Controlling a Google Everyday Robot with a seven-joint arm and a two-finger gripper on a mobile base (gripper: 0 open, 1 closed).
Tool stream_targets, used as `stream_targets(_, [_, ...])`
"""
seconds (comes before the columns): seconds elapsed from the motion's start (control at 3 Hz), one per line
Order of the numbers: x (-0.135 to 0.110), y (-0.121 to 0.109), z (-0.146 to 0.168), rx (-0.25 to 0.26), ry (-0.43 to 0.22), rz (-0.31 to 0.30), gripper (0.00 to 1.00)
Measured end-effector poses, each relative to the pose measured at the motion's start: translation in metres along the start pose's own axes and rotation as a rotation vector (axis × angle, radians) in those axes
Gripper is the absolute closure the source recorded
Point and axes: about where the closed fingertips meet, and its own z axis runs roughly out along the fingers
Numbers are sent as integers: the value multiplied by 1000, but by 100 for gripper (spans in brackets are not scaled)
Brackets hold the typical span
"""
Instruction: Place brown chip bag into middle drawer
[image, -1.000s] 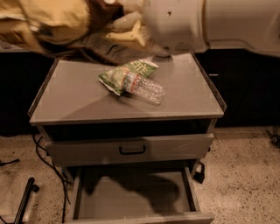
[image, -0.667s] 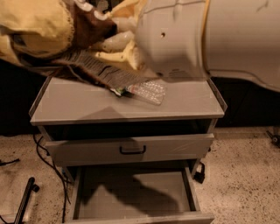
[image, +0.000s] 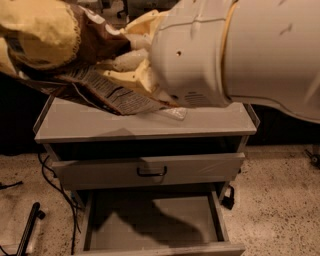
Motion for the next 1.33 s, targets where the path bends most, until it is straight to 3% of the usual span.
stream_targets(0.33, [24,30,18,-8,-18,129,100])
stream_targets(0.67, [53,86,32,-15,-74,356,100])
stream_targets(1.0, [65,120,34,-14,-114,491,100])
stream_targets(1.33, [77,161,39,-17,-145,588,100])
